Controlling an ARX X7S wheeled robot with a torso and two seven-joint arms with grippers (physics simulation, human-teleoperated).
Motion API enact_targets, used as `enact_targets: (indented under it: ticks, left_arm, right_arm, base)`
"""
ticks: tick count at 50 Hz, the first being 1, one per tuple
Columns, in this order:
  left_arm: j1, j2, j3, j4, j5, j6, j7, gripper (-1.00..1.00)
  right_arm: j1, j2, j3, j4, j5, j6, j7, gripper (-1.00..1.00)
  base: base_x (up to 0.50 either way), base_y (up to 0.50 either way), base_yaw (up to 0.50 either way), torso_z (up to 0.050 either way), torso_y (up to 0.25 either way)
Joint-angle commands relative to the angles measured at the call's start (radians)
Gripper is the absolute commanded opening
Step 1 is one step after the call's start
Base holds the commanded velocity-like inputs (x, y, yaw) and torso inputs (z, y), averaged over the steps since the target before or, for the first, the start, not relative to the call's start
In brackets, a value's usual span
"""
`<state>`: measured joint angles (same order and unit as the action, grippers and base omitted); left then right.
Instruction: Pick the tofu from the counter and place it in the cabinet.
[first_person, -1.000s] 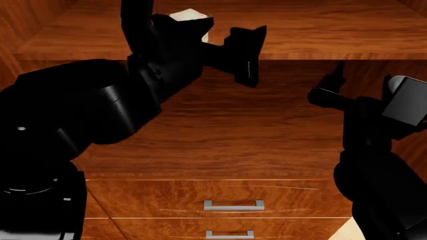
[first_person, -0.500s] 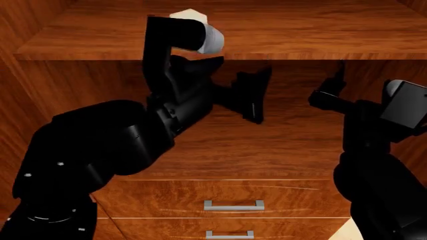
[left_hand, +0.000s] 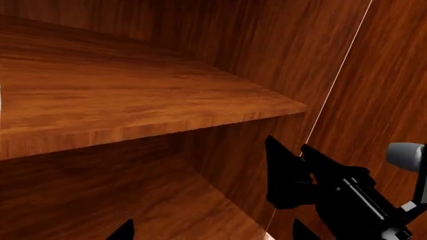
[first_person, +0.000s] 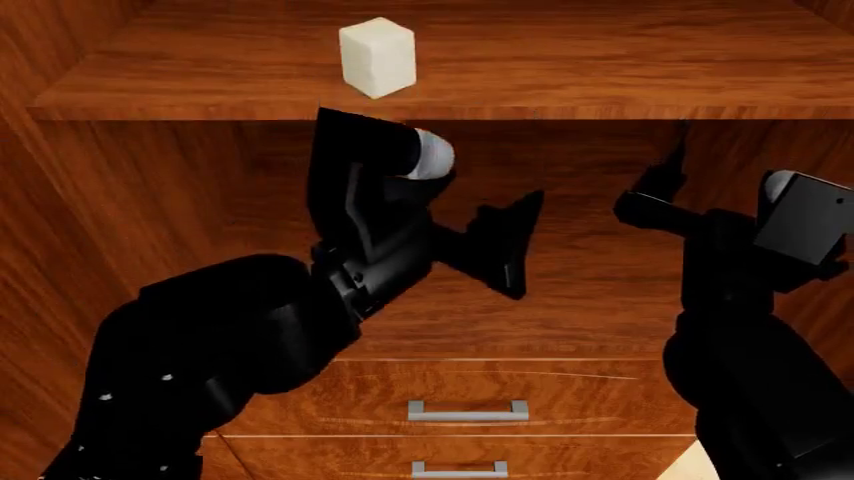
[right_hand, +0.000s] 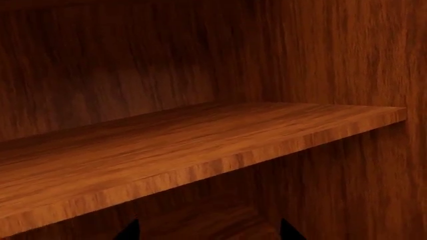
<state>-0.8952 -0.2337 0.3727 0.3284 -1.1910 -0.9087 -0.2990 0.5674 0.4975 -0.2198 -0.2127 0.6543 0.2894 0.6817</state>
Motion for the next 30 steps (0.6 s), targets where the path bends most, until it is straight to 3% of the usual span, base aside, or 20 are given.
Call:
enact_targets:
  ticks: [1, 13, 22, 30]
  left_arm:
    - [0.076, -0.009, 0.033, 0.008, 0.056, 0.055, 0.043, 1.0]
    - [0.181, -0.029, 0.073, 0.015, 0.156, 0.144, 0.086, 1.0]
    - [0.338, -0.083, 0.093, 0.023, 0.388, 0.318, 0.037, 1.0]
    - [0.447, -0.112, 0.087, 0.041, 0.513, 0.438, -0.016, 1.0]
  right_arm:
    - [-0.032, 0.012, -0.008, -0.006, -0.01, -0.011, -0.012, 1.0]
    - [-0.118, 0.086, -0.035, -0.128, -0.013, 0.022, -0.019, 1.0]
    - [-0.223, 0.153, -0.054, -0.172, -0.027, 0.018, -0.053, 1.0]
    - [-0.278, 0.147, -0.09, -0.169, -0.052, -0.02, -0.085, 1.0]
  base:
    - [0.0, 0.0, 0.0, 0.0, 0.0]
    - [0.0, 0.0, 0.0, 0.0, 0.0]
    - [0.0, 0.0, 0.0, 0.0, 0.0]
    - [0.0, 0.0, 0.0, 0.0, 0.0]
